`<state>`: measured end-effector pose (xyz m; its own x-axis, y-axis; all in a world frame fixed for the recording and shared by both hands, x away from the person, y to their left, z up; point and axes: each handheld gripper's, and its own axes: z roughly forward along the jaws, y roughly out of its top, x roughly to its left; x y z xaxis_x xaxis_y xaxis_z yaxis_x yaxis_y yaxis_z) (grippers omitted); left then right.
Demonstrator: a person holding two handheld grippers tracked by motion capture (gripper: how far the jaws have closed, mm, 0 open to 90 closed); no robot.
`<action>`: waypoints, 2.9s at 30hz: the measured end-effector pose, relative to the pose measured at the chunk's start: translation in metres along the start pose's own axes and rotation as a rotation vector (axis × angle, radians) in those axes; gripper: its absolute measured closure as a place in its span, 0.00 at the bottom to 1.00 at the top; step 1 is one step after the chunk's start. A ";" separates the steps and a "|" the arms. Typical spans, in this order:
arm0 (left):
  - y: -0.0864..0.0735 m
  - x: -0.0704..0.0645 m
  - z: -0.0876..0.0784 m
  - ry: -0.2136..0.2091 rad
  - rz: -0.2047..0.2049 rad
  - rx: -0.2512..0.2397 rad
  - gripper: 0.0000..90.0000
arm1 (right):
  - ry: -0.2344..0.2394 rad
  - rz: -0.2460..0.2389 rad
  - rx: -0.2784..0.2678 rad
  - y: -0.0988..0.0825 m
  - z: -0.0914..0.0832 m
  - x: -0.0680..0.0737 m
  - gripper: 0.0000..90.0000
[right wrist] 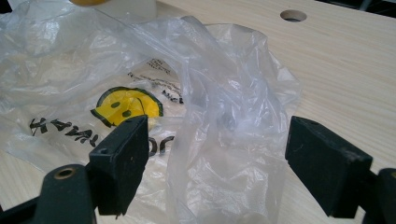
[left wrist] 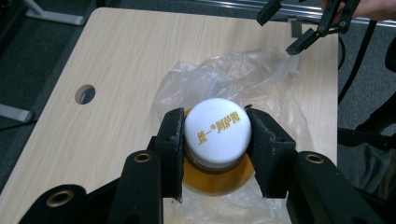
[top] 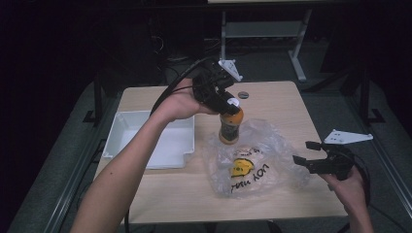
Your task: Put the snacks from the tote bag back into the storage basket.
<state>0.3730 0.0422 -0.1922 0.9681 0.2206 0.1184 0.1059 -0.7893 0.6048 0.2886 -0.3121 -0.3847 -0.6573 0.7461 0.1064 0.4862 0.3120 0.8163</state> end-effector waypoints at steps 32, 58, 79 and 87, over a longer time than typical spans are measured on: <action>-0.051 0.017 -0.046 0.097 -0.103 0.048 0.66 | -0.003 0.015 -0.024 -0.001 -0.001 -0.003 0.23; -0.091 0.030 -0.060 0.144 -0.173 0.074 0.66 | 0.006 0.017 -0.005 0.000 0.003 -0.004 0.24; -0.115 0.039 -0.042 0.151 -0.228 0.093 0.66 | -0.009 0.023 -0.024 -0.001 -0.002 -0.004 0.24; -0.120 0.039 -0.040 0.146 -0.229 0.108 0.66 | -0.006 0.022 -0.023 0.000 -0.001 -0.004 0.24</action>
<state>0.3885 0.1682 -0.2283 0.8741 0.4741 0.1055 0.3489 -0.7640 0.5427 0.2907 -0.3160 -0.3849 -0.6432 0.7561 0.1210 0.4868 0.2819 0.8268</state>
